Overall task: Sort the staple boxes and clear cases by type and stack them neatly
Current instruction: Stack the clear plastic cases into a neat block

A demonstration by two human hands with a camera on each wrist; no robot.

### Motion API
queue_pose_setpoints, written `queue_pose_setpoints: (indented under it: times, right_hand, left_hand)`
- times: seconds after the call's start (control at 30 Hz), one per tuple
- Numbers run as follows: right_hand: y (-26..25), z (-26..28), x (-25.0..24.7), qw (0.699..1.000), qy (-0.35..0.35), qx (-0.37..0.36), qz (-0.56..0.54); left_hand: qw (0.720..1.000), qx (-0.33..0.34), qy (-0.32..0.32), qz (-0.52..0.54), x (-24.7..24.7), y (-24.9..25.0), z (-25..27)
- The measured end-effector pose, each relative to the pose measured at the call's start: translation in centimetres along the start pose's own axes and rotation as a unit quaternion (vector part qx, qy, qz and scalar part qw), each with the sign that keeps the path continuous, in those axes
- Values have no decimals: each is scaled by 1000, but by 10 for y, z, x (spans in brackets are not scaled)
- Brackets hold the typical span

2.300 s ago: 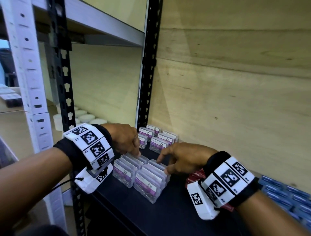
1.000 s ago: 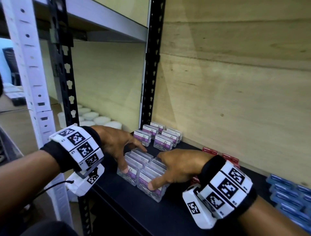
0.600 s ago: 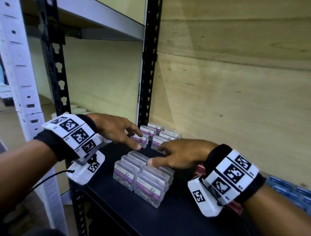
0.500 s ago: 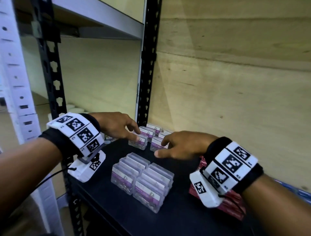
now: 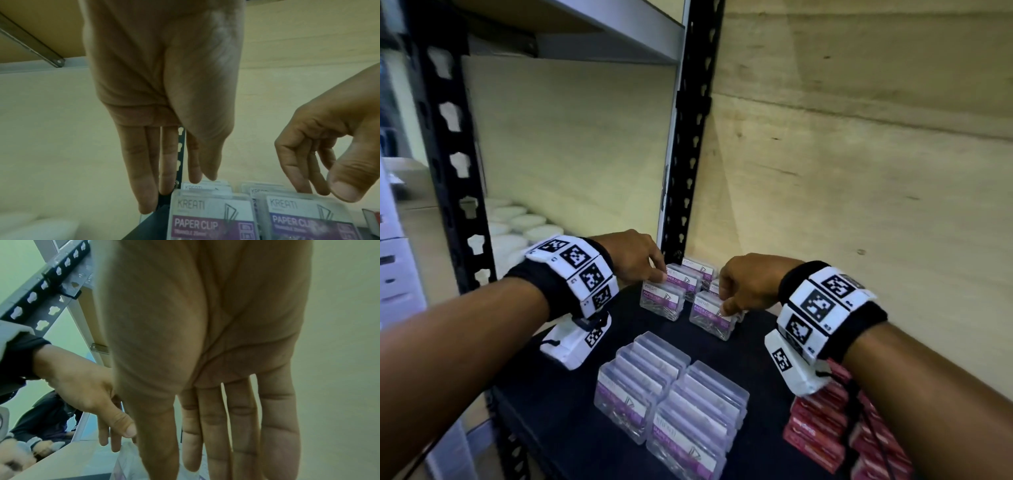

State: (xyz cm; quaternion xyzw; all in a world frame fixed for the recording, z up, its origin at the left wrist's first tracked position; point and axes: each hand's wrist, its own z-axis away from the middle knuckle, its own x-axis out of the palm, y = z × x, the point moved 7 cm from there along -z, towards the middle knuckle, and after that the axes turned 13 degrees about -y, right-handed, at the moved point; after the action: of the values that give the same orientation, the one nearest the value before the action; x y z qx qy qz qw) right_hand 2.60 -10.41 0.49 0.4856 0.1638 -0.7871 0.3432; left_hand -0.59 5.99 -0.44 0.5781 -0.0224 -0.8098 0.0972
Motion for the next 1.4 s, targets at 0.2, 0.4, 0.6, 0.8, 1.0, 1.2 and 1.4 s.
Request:
queue_pose_setpoints:
  times: [0.2, 0.4, 0.6, 0.8, 1.0, 1.2, 1.4]
  right_hand:
    - [-3, -9, 2, 1000, -10, -9, 1]
    - [-3, -5, 7, 999, -24, -15, -22]
    - [-4, 11, 16, 997, -40, -31, -54]
    - [-10, 28, 23, 997, -39, -46, -53]
    - [-14, 41, 33, 994, -43, -53, -84]
    - [-19, 54, 40, 993, -52, -51, -96]
    - [-20, 65, 47, 992, -51, -56, -105]
  left_hand:
    - [999, -8, -16, 28, 9, 0, -17]
    - [996, 2, -34, 84, 12, 7, -16]
    - [995, 15, -63, 75, 17, 18, -11]
    - [990, 30, -103, 90, 25, 31, 3]
    - [989, 27, -118, 84, 29, 42, 20]
    - [989, 10, -136, 63, 34, 46, 33]
    - [989, 5, -138, 58, 38, 48, 42]
